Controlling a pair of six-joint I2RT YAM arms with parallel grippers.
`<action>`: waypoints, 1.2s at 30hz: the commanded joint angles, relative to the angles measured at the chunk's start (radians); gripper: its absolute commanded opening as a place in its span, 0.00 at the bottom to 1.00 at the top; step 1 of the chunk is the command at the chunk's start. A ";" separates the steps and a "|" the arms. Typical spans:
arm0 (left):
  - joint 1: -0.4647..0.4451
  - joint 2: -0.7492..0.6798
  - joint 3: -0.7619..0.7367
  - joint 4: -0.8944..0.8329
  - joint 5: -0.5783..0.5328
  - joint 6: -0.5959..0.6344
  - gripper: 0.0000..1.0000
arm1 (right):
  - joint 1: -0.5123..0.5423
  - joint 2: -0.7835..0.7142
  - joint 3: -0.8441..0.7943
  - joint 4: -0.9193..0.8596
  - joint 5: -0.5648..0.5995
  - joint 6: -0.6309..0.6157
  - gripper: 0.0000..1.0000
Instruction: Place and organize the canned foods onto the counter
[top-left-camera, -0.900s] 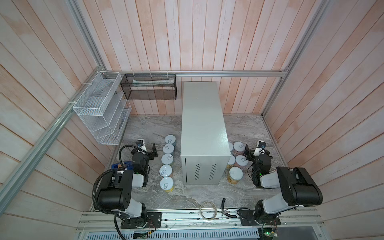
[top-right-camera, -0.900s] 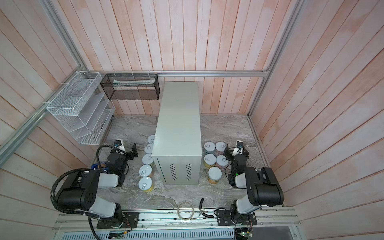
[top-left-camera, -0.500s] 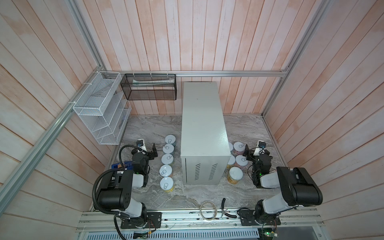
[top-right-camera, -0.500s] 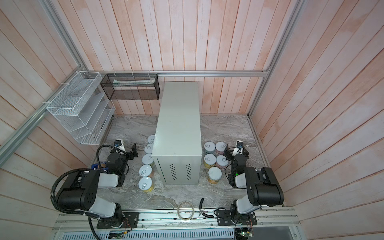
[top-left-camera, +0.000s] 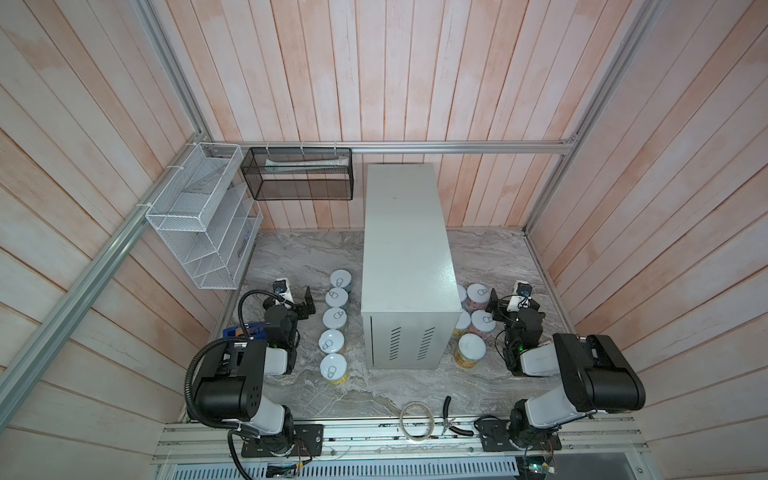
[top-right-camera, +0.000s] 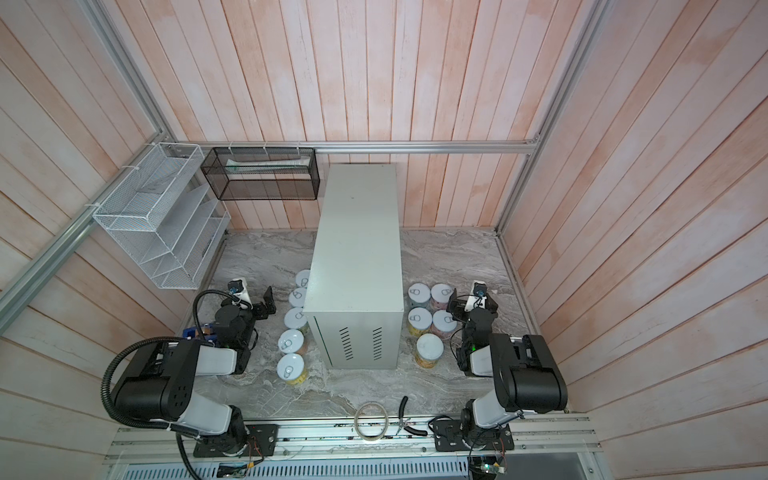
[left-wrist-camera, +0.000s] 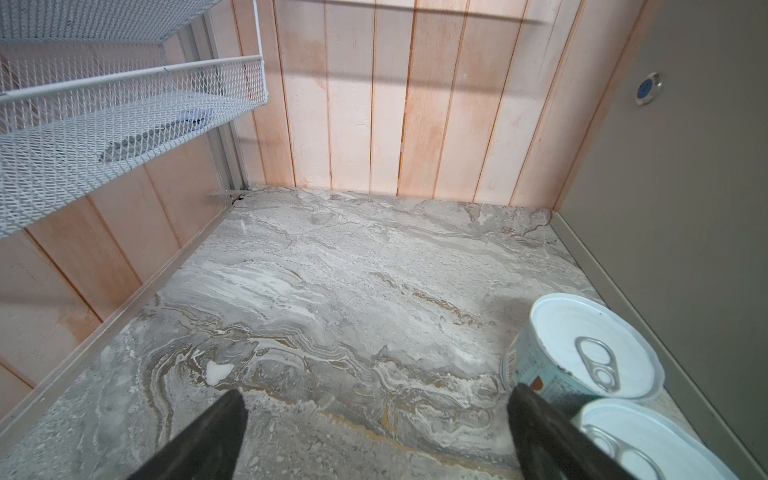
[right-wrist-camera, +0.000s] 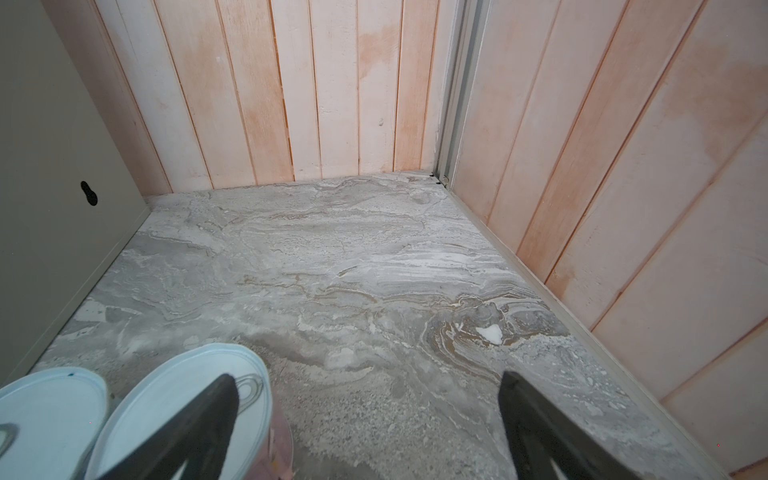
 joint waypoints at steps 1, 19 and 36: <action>0.007 0.007 0.006 0.015 0.014 0.009 1.00 | -0.003 -0.009 0.016 -0.001 -0.010 0.012 0.98; 0.007 0.003 0.004 0.017 0.015 0.007 1.00 | -0.011 -0.008 0.021 -0.009 -0.018 0.017 0.98; -0.074 -0.446 0.160 -0.773 -0.150 -0.336 1.00 | 0.138 -0.388 0.317 -0.827 0.249 0.246 0.98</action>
